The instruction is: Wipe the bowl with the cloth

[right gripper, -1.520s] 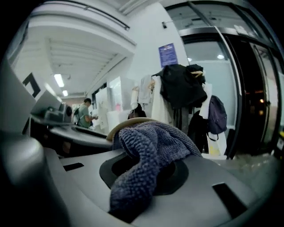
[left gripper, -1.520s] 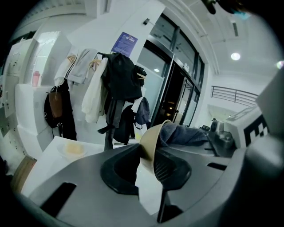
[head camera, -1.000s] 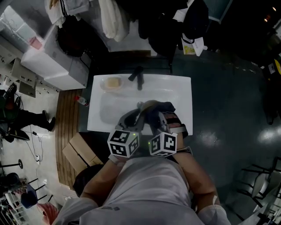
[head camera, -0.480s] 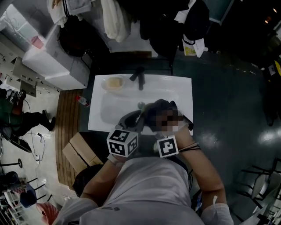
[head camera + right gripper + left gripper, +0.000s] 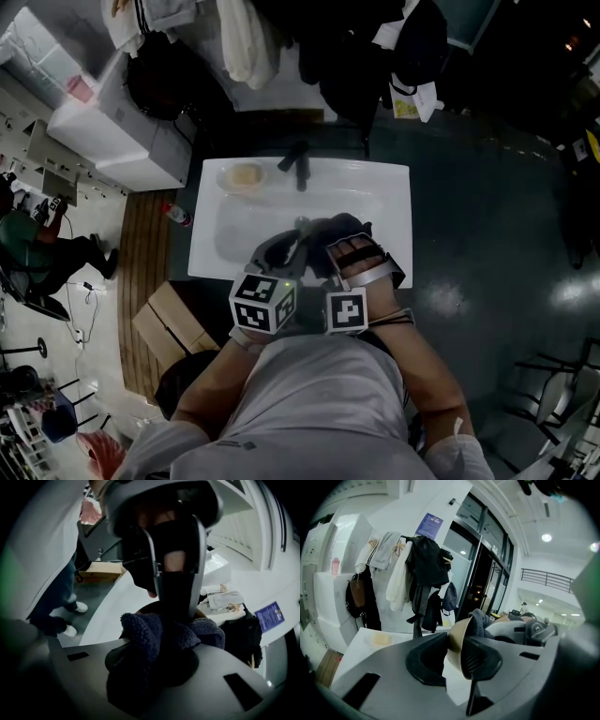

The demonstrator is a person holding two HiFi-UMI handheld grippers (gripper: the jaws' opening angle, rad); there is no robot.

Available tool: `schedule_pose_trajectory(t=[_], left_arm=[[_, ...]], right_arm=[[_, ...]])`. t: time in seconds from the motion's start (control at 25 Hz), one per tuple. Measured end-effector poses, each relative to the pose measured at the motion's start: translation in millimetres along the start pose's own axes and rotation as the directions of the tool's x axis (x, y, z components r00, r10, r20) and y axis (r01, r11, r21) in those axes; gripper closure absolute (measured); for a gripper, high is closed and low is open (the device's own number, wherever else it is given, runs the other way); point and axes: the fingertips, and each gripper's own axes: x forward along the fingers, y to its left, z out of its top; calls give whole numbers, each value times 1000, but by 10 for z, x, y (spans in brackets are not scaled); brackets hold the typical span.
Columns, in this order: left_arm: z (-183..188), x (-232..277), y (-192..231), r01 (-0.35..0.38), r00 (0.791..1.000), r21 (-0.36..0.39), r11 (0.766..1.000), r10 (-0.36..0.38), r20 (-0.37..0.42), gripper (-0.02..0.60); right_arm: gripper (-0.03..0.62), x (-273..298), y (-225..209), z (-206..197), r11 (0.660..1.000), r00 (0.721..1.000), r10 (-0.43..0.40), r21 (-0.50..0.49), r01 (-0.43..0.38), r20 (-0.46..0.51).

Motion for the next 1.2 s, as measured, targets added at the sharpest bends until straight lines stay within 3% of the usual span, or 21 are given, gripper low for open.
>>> schedule_pose_trajectory(t=[0.08,0.16,0.32,0.4,0.6,0.72,0.88,1.0,1.08,1.16,1.2], left_arm=[[1,-13,-23,1,1000,15,1000,-1,1,507],[5,-28,-45,1,1000,21,1000,-2,8,503],[13,-42,-77,11,1000,22,1000,-12,23,503],[17,-46,-87,18,999,22,1000,-19,29,503],[48,-74,-95,23,999,39,999,-24,41,503],[38,-78,-127,27,999,52,998,-29,34,503],[45,-102,-146,16,999,66,998,-19,47,503],[70,-104,-158,9,998,100,995,-14,54,505],[65,-104,-142,7,999,111,994,-13,53,505],[73,-109,-132,6,999,108,994,-11,53,505],[77,-111,-128,4,998,105,994,-10,55,505]], right_arm=[[533,14,-63,-17,993,1000,-7,121,7,1],[533,14,-122,-35,960,1000,-14,279,6,25],[533,-19,-206,-78,838,997,-46,546,6,60],[533,-44,-265,-102,749,994,-80,663,11,74],[533,-102,-392,-168,407,976,-172,912,-55,136],[533,-171,-478,-264,213,959,-252,974,-77,131],[533,-254,-578,-352,-113,920,-359,971,-209,156],[533,-291,-575,-419,-401,877,-449,838,-369,171],[533,-289,-553,-476,-585,847,-509,662,-469,151],[533,-264,-471,-533,-716,829,-548,451,-533,110],[533,-252,-440,-547,-745,815,-571,357,-564,98]])
